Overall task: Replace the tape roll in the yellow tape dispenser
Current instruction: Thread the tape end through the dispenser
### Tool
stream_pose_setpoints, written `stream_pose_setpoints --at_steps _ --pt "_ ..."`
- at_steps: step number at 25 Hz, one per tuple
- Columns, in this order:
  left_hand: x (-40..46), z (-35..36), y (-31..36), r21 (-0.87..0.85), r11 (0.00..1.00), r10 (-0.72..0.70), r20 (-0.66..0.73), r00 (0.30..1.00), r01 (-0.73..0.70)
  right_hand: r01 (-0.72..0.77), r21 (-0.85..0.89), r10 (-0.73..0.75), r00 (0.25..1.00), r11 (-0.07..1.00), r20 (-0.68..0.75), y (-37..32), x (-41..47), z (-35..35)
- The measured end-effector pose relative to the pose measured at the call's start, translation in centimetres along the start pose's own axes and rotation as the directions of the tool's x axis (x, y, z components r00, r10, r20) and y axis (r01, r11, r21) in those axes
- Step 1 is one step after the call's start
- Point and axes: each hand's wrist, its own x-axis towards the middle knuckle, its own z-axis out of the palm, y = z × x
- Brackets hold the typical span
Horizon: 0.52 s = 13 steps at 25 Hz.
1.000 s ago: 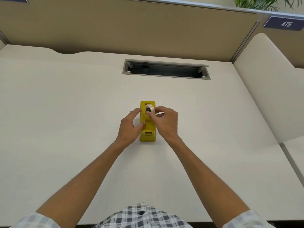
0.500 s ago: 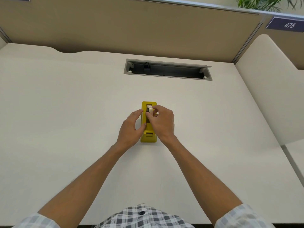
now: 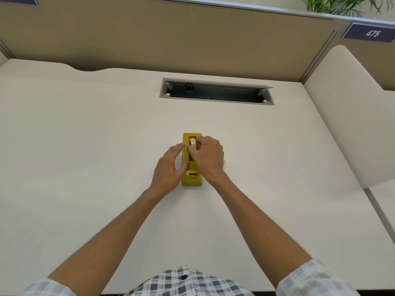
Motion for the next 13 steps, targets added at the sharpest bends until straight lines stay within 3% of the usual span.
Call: stream_pose_setpoints --at_steps 9,13 --pt "-0.1 0.0 -0.2 0.020 0.999 0.027 -0.031 0.999 -0.027 0.115 -0.116 -0.113 0.993 0.987 0.027 0.9 -0.8 -0.2" --pt "0.0 -0.1 0.3 0.030 0.998 0.058 -0.045 0.997 -0.057 0.165 -0.079 -0.166 0.986 0.983 -0.004 1.3 -1.6 -0.7"
